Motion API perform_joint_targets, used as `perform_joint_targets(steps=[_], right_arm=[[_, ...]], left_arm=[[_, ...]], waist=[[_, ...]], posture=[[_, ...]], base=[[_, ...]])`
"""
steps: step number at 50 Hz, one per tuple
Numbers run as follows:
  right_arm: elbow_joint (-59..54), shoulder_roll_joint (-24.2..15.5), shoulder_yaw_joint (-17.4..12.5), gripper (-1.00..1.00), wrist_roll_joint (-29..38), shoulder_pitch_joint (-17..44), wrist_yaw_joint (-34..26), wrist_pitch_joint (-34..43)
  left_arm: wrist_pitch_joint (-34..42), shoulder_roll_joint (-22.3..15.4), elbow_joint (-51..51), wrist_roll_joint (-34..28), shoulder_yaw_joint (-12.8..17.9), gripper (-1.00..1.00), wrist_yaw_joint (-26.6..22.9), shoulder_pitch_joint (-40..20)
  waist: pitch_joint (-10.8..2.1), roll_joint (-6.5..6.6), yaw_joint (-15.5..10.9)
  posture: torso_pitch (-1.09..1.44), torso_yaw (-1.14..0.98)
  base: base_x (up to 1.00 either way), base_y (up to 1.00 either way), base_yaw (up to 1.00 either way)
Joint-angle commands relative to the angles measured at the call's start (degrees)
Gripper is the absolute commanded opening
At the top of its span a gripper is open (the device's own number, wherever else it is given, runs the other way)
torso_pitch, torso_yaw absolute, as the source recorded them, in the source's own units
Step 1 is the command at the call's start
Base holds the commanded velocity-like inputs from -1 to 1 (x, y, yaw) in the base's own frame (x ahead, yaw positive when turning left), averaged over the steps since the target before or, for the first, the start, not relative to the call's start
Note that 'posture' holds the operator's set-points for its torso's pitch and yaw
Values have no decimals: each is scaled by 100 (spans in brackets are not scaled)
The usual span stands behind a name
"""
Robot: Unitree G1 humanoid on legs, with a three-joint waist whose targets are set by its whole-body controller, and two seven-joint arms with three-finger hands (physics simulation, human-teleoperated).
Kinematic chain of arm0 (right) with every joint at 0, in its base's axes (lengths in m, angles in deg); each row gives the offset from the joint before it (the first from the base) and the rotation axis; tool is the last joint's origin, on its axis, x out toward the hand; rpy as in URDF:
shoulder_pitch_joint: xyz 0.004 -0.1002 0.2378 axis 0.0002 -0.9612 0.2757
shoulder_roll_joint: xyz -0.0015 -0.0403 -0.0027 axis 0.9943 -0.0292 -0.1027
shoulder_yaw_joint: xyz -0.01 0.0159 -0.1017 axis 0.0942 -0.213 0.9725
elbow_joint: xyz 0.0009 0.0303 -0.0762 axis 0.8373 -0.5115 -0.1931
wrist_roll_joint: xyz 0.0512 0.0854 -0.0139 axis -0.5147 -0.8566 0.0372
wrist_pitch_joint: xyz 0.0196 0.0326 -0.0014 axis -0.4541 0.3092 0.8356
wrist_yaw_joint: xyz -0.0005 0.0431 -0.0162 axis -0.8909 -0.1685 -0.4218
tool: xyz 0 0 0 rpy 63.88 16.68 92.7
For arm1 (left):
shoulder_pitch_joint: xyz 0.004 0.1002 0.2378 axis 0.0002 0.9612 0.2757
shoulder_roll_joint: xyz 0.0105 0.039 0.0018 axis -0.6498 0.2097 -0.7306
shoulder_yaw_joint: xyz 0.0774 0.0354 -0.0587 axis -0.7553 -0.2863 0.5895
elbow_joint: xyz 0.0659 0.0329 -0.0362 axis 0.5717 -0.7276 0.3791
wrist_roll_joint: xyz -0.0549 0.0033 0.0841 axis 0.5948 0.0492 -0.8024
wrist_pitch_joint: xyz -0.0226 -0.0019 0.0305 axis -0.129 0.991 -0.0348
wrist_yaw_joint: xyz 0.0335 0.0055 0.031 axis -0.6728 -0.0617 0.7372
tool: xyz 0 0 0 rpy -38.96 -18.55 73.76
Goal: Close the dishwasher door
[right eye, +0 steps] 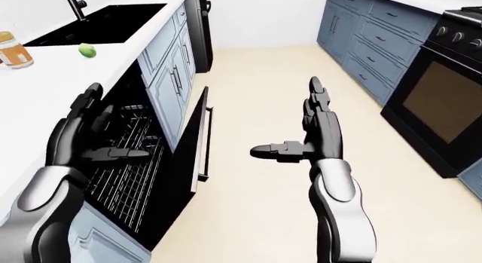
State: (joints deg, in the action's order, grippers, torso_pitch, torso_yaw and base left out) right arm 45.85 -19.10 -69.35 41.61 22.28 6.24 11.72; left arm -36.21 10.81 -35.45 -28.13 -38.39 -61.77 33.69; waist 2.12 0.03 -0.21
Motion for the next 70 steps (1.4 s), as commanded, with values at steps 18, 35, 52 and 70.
perform_joint_targets(steps=[18, 35, 52, 70], right_arm=[[123, -76, -67, 100, -57, 93, 14, -241], [218, -79, -37, 100, -70, 69, -49, -247], [187, -78, -74, 100, -82, 69, -16, -231], [238, -97, -66, 100, -47, 87, -23, -151]], left_arm=[[-181, -32, 141, -10, -18, 100, -4, -133], [-137, -26, 200, -22, -13, 100, -14, -129], [-122, -19, 207, -30, -18, 100, -11, -132], [-177, -11, 167, -54, -38, 100, -25, -117]], waist=[[-207, -79, -20], [-165, 370, 34], [-252, -309, 42], [-190, -239, 5]], posture=[[0, 0], [0, 0], [0, 0], [0, 0]], base=[[0, 8, 0], [10, 0, 0], [2, 15, 0], [0, 11, 0]])
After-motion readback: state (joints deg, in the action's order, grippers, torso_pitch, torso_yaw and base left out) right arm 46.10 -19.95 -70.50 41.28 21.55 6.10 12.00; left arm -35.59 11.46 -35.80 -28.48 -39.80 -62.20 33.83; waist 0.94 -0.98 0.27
